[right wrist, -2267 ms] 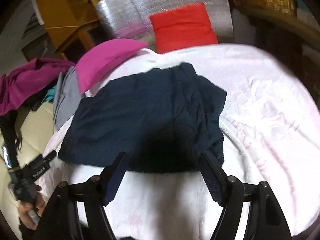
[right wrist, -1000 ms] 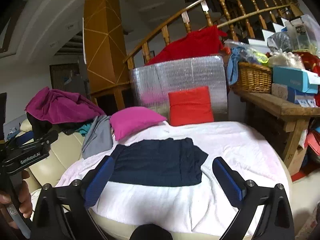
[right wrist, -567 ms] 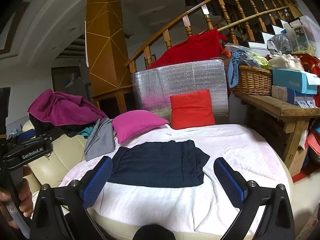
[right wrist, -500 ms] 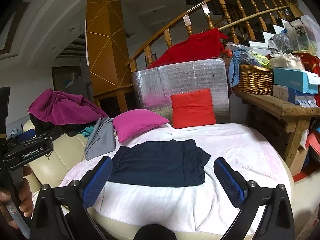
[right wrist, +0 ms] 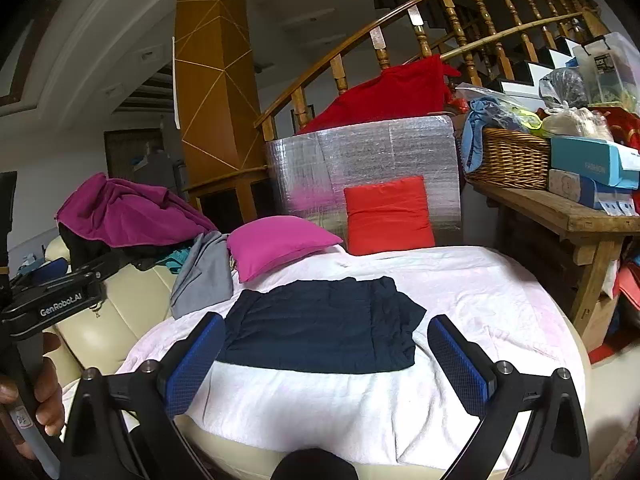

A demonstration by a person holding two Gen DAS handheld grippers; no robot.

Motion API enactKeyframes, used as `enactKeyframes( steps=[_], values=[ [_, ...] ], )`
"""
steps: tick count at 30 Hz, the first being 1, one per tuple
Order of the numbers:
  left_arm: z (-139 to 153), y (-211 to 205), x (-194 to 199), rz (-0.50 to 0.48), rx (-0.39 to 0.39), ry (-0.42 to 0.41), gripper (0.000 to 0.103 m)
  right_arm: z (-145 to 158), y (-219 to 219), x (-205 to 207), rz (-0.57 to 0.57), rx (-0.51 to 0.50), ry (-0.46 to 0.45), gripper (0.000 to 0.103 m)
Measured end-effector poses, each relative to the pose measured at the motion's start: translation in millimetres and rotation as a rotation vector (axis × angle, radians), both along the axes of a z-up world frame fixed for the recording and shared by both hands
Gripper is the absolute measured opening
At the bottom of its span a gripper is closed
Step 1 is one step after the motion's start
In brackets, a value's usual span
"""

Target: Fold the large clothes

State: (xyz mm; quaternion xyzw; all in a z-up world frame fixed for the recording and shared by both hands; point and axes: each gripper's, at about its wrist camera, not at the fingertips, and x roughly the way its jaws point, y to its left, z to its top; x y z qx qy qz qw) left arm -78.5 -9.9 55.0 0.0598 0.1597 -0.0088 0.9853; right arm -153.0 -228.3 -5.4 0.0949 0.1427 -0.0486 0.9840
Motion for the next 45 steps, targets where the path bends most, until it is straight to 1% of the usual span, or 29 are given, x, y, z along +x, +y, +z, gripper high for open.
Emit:
enactKeyframes(
  steps=[20, 28, 45],
  values=[
    [0, 0, -1, 0.007, 0.000, -0.009, 0.101, -1, -6, 0, 0.001, 0.007, -0.009, 0.103],
    [1, -1, -3, 0.005, -0.002, -0.015, 0.101, 0, -13, -2, -0.003, 0.015, -0.022, 0.103],
    [0, -2, -6, 0.005, -0.004, -0.016, 0.101, -1, -15, -1, 0.000, 0.018, -0.017, 0.103]
  ],
)
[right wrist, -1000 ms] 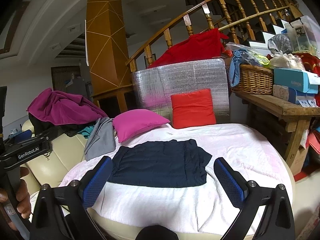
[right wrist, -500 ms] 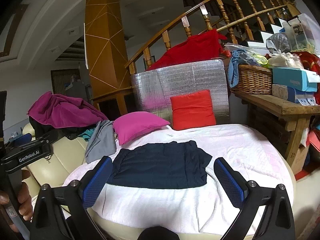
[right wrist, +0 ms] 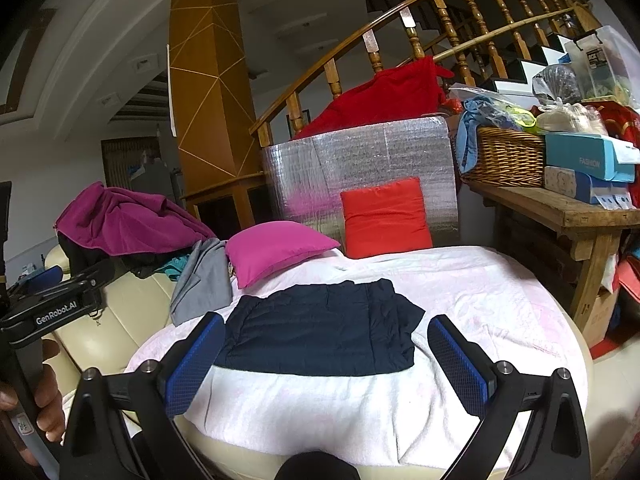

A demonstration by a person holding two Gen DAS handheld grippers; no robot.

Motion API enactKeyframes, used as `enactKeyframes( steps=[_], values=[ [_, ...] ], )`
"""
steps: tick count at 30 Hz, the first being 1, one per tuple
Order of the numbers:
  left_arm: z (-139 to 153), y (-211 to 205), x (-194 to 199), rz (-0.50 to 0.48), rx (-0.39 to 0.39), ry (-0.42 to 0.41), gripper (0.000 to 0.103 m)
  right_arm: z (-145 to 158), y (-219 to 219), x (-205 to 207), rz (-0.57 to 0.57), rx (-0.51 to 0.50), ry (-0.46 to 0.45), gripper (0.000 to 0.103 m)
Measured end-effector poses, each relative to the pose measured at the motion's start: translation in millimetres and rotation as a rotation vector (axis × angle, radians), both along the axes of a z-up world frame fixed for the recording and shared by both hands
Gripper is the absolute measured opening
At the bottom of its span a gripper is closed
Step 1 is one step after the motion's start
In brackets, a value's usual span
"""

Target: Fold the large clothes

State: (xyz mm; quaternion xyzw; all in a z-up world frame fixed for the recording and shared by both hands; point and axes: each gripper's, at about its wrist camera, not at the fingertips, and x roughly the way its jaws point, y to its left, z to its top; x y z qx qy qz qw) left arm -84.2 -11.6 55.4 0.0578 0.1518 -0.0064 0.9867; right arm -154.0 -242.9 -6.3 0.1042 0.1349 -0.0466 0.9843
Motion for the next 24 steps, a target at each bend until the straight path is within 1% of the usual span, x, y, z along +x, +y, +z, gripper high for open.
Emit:
enactKeyframes(
  steps=[8, 24],
  values=[
    [-0.2, 1.2, 1.4, -0.010, -0.006, 0.012, 0.101, 0.4, -1.4, 0.6, 0.000, -0.001, -0.003, 0.103],
    [0.8, 0.3, 0.7, 0.001, -0.007, 0.004, 0.101, 2.1, 0.2, -2.7, -0.001, -0.006, -0.008, 0.103]
  ],
)
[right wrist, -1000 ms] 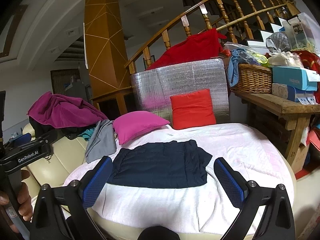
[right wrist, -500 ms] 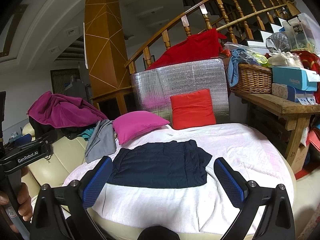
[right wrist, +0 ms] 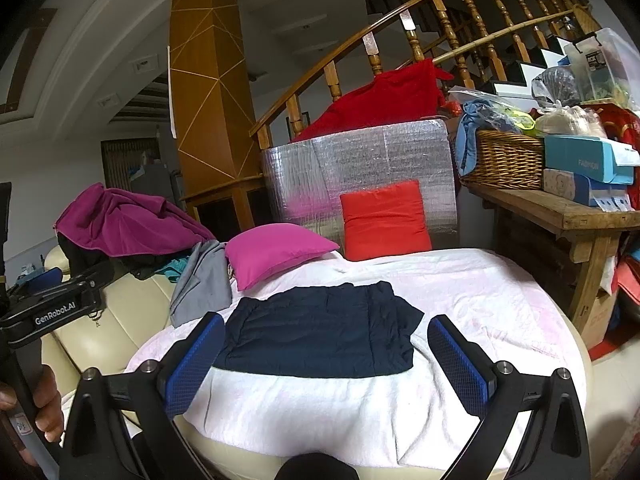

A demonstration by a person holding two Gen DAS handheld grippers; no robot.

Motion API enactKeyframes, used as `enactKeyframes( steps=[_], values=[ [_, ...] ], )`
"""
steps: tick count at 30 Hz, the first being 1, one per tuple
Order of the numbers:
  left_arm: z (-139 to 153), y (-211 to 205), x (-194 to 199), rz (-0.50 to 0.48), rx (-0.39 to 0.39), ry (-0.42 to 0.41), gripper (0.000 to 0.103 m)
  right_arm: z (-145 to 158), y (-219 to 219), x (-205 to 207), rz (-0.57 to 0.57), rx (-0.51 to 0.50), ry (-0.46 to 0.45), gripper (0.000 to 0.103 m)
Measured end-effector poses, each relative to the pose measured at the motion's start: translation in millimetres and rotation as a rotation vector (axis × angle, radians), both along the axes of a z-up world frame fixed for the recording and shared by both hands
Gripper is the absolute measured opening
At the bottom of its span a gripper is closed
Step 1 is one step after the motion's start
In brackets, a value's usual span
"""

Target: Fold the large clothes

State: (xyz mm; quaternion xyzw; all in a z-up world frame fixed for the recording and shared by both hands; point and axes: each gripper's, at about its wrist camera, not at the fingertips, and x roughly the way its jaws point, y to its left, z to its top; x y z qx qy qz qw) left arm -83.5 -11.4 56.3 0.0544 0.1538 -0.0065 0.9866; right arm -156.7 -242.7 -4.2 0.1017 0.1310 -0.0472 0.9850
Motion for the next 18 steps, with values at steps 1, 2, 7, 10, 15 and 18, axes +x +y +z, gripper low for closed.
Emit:
enactKeyframes(
  steps=[1, 2, 7, 10, 15, 18],
  values=[
    [-0.1, 0.1, -0.2, 0.001, 0.000, 0.000, 0.101, 0.2, 0.3, 0.2, -0.001, 0.000, 0.000, 0.103],
    [-0.3, 0.1, -0.1, 0.002, 0.000, 0.000, 0.101, 0.2, 0.4, 0.2, -0.001, 0.000, 0.001, 0.103],
    [-0.7, 0.4, 0.3, 0.003, 0.002, 0.000, 0.101, 0.9, 1.0, 0.3, 0.002, -0.002, 0.004, 0.103],
    [-0.4, 1.1, 0.4, 0.005, 0.001, -0.002, 0.101, 1.5, 0.5, 1.9, 0.005, -0.006, 0.005, 0.103],
    [0.0, 1.8, 0.0, 0.002, -0.001, -0.003, 0.101, 2.8, 1.0, 3.6, 0.009, -0.014, 0.004, 0.103],
    [0.3, 1.4, -0.8, 0.000, -0.001, -0.002, 0.101, 2.9, 1.4, 3.6, 0.011, -0.014, 0.005, 0.103]
  ],
)
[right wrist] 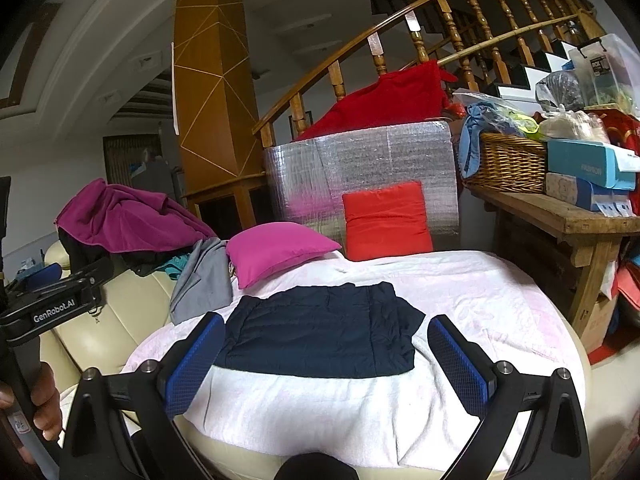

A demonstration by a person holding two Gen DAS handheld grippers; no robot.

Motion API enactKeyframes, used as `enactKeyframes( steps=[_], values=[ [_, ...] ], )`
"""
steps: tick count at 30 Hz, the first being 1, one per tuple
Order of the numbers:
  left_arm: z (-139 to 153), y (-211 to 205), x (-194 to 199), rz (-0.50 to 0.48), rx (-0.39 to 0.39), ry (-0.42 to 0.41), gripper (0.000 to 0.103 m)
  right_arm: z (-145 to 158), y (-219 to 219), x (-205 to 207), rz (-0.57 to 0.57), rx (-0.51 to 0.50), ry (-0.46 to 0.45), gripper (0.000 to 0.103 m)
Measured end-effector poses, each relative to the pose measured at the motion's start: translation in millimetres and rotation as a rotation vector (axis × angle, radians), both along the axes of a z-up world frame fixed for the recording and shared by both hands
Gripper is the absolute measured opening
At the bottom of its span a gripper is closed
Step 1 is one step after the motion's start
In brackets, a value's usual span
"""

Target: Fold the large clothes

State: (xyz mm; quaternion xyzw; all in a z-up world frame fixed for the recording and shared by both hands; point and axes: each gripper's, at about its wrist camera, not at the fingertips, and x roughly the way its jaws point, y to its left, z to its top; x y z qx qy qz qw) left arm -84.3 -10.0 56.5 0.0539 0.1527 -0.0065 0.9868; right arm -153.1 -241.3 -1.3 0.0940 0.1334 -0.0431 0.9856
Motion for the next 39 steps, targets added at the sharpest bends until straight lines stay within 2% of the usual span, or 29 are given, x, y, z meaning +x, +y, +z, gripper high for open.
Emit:
enactKeyframes(
  steps=[17, 28, 39],
  values=[
    [6, -8, -6, -0.011, 0.011, -0.015, 0.101, 2, -7, 0, 0.002, -0.002, -0.010, 0.103],
    [8, -17, -2, -0.047, -0.003, -0.009, 0.101, 10, -12, -6, -0.036, -0.012, -0.016, 0.103],
    [0, -14, 20, -0.052, -0.007, 0.028, 0.101, 12, -2, 23, -0.015, -0.046, 0.015, 0.103]
  ],
)
